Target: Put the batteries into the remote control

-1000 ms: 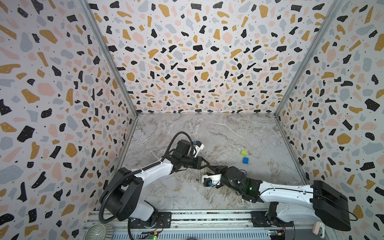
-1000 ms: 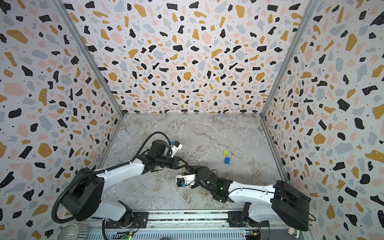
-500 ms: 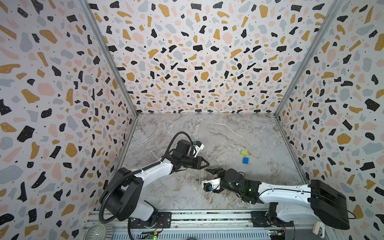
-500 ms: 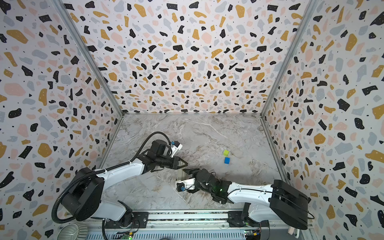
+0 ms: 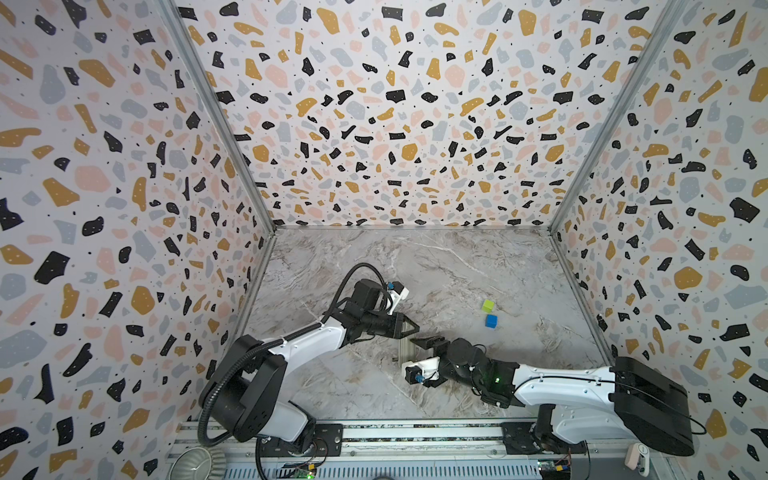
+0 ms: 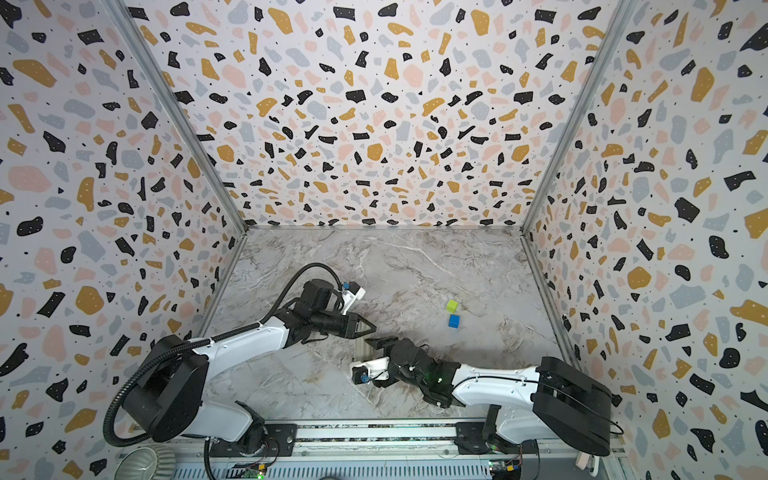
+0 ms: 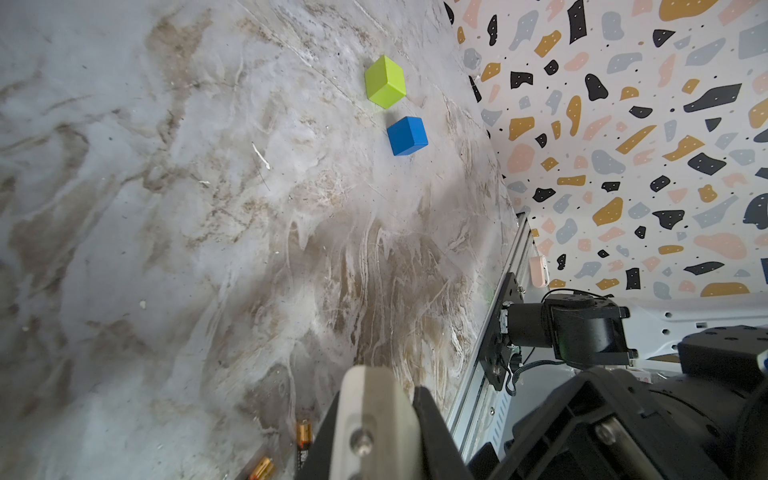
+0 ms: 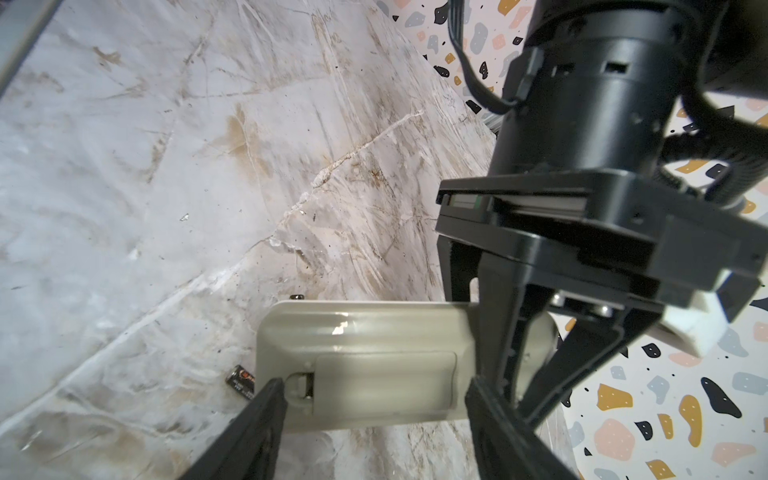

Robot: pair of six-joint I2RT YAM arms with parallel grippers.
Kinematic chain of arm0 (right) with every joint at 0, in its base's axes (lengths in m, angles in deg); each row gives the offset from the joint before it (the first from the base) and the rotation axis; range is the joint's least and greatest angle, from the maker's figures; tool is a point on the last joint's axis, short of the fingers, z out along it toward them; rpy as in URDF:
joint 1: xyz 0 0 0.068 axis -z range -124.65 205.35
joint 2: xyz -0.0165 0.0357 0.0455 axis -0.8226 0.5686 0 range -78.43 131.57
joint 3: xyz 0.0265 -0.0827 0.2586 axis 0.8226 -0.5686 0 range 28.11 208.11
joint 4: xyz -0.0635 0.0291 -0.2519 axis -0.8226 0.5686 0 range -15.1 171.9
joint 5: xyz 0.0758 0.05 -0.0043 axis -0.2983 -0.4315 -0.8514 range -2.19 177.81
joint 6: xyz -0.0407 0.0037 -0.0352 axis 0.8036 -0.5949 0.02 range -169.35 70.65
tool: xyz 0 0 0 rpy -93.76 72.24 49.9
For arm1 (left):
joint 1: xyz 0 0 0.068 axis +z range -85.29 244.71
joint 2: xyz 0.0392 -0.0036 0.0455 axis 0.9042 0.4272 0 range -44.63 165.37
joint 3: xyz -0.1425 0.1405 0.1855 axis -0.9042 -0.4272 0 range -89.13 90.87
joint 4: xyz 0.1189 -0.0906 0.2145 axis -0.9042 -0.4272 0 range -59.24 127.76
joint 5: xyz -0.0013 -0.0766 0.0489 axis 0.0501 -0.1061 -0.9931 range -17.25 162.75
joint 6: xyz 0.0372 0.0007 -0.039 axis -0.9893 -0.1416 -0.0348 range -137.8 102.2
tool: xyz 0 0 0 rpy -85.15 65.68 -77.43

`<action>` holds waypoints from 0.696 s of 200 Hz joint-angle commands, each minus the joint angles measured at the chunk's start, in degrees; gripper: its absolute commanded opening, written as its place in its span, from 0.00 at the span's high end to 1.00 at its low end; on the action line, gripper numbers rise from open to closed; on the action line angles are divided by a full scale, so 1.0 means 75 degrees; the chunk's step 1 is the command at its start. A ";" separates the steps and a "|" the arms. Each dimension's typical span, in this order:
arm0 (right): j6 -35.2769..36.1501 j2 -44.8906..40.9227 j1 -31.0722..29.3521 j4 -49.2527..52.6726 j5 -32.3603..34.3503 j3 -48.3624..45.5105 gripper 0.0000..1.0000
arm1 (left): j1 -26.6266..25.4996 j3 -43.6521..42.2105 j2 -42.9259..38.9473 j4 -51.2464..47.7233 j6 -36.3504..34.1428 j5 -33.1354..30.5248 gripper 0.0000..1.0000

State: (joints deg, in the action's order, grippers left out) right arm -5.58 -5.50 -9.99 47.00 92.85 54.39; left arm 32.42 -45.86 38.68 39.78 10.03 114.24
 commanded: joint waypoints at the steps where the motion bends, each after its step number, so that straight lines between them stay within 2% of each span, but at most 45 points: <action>1: -0.0098 0.0049 -0.0012 -0.0213 0.0190 0.0149 0.28 | 0.0005 0.0113 -0.0041 0.0338 0.0097 0.0315 1.00; 139: 0.0019 0.0252 -0.0059 -0.0321 0.0875 0.0199 0.31 | -0.0095 0.0102 -0.0030 0.0346 0.0074 0.0400 1.00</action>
State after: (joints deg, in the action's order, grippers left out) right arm -5.56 -4.43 -10.41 44.98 95.82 54.42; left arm 32.42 -45.86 38.68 40.89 9.90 113.94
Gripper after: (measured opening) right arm 0.680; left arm 0.235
